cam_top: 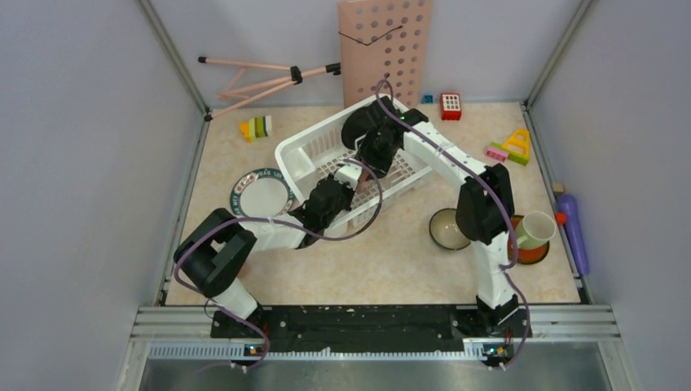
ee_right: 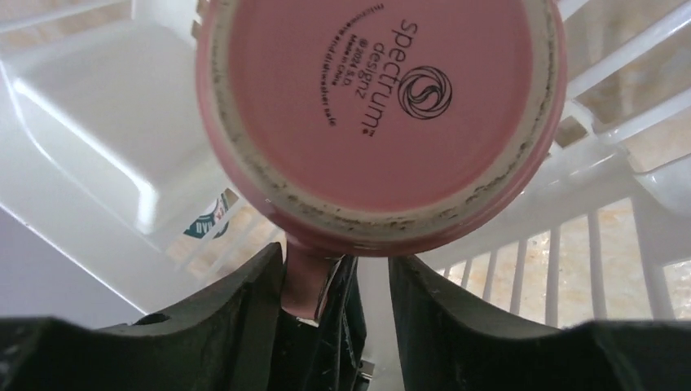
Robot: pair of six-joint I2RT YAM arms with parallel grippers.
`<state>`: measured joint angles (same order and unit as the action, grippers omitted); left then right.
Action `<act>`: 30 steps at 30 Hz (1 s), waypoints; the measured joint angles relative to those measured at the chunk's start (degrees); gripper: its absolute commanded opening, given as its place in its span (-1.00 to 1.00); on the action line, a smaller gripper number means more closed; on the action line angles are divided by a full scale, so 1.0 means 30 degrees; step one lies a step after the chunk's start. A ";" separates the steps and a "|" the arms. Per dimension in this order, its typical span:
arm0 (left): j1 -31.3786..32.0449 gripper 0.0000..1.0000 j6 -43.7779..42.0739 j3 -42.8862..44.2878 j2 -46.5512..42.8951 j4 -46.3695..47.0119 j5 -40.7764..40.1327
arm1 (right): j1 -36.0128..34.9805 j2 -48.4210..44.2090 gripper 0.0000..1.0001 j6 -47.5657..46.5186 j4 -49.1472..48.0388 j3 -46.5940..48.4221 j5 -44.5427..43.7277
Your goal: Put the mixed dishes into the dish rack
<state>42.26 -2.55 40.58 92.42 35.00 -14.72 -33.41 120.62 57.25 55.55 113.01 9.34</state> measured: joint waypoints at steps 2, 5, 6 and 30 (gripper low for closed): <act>0.0066 -1.00 -0.0029 -0.0109 0.0000 0.0226 -0.0109 | -0.0044 0.0000 -0.65 0.0284 -0.0146 -0.0437 0.0022; 0.0284 -1.00 -0.0044 -0.0284 0.0000 0.0627 -0.0073 | -0.0087 -0.0153 -1.00 0.1239 -0.1239 -0.0976 0.0503; 0.0386 -1.00 -0.0051 -0.0372 0.0000 0.0780 -0.0437 | -0.0102 -0.0284 -1.00 0.1093 -0.1858 -0.1355 0.0787; 0.0386 0.97 0.4510 0.0350 -0.8633 -0.7155 -0.0831 | -0.1319 -0.3461 -1.00 -0.4670 -0.7934 -0.7337 -0.3257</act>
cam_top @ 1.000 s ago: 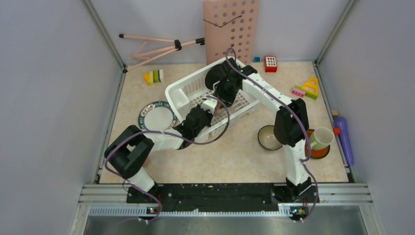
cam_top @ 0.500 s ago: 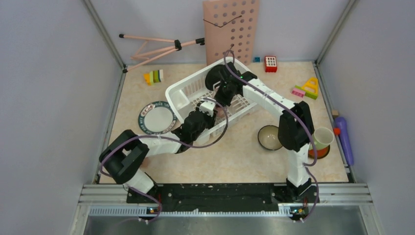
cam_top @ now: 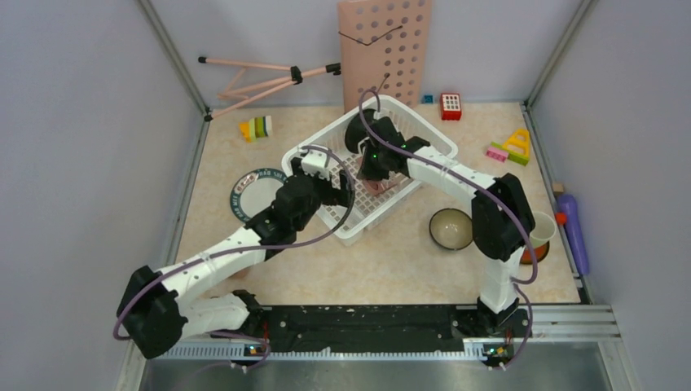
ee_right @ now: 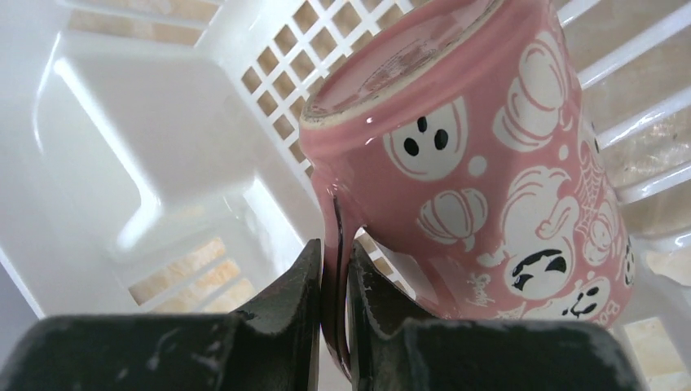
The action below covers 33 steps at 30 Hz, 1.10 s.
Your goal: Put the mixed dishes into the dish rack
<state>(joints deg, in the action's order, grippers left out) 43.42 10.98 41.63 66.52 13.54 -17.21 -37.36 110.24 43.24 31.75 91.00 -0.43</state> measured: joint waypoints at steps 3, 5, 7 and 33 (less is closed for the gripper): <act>-0.0401 0.96 0.0794 0.0860 -0.1013 -0.2011 -0.0175 | -0.0015 -0.0780 -1.00 -0.0962 -0.1858 -0.1435 0.0459; -0.1115 0.96 0.1494 0.1202 -0.1596 -0.3133 0.0022 | 0.0000 -0.1333 -1.00 -0.1581 -0.3104 -0.2382 0.1188; -0.2171 0.96 0.2222 0.1268 -0.2178 -0.4044 0.0561 | -0.0007 -0.1974 -1.00 -0.2324 -0.4605 -0.3461 0.2317; -0.8808 0.91 0.6703 0.2681 -0.2878 -0.8021 0.7060 | 0.2798 0.2193 -1.00 0.0590 -3.2407 -1.0265 1.3260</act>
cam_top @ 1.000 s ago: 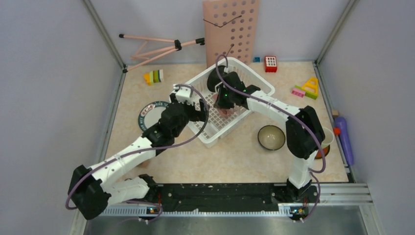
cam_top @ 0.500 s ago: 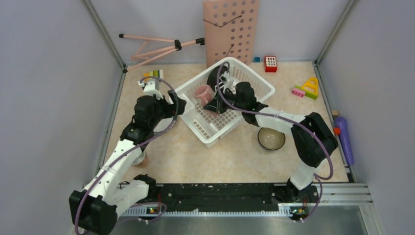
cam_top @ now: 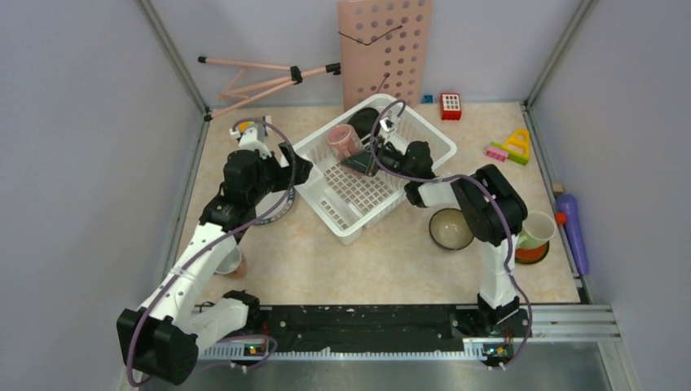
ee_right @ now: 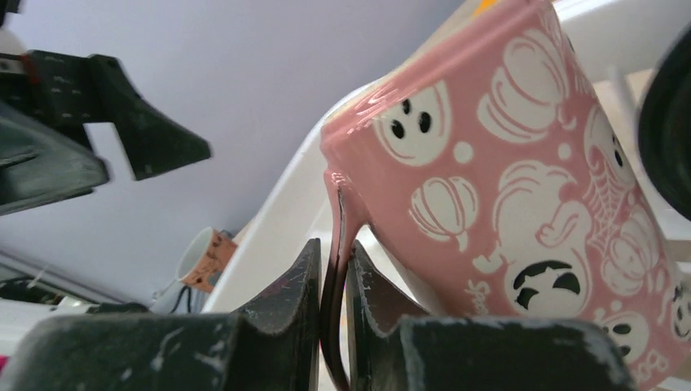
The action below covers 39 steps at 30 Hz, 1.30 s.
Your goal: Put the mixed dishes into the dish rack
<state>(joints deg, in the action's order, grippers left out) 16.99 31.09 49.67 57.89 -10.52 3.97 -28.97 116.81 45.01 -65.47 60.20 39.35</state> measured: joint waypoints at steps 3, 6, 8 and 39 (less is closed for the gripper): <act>-0.0197 0.91 0.0138 0.0051 0.0248 -0.0255 -0.0131 | -0.0073 0.0182 -1.00 0.0590 -0.0678 0.0619 0.0423; -0.0342 0.93 0.0175 0.0051 0.0386 -0.0408 -0.0277 | -0.0197 0.0510 -1.00 0.0721 -0.0736 0.1173 0.0510; -0.0437 0.94 0.0182 0.0095 0.0685 -0.0423 -0.0415 | -0.0226 0.0568 -1.00 0.0758 -0.0415 0.1319 0.0612; -0.0750 0.97 0.5829 1.3945 1.3231 -0.9238 0.3388 | -0.0838 -0.0233 -1.00 -0.2266 0.3300 0.0554 0.1836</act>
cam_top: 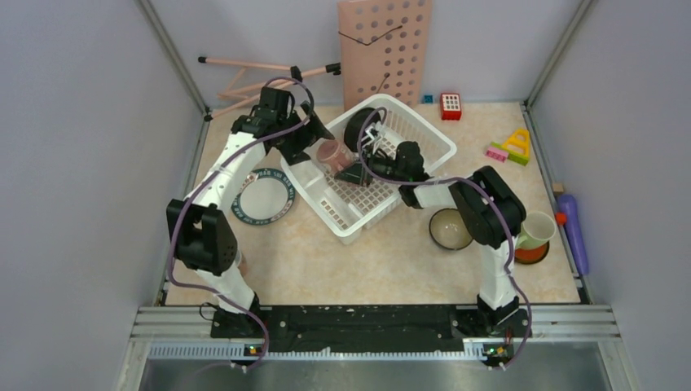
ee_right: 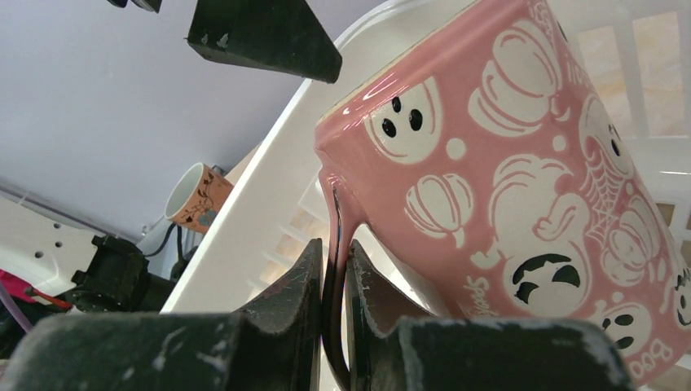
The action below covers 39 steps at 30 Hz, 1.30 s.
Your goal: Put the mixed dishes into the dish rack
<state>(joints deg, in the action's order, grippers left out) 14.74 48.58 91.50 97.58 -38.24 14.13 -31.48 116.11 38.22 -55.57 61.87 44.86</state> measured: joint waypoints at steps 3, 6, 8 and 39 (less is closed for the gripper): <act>0.0073 0.97 0.0015 0.0670 0.0488 -0.1472 -0.0328 | -0.0124 -0.0087 -1.00 -0.0510 0.0430 -0.0015 -0.0007; 0.0138 0.97 0.0095 0.1224 0.0867 -0.2113 -0.0342 | -0.0270 -0.0270 -1.00 -0.1115 0.1144 -0.0102 -0.0022; 0.0240 0.97 0.0197 0.1617 0.1166 -0.2361 -0.0160 | -0.0372 -0.0328 -1.00 -0.1362 0.1443 -0.0117 -0.0029; 0.0736 0.97 0.0736 0.2251 0.1821 -0.3424 -0.0641 | -0.1122 -0.2754 -1.00 -0.3723 0.4845 -0.0372 -0.0911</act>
<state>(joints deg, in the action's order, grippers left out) 16.95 50.78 98.26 103.04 -48.51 12.21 -34.85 107.85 27.05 -41.04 60.75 42.13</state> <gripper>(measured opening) 0.983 0.110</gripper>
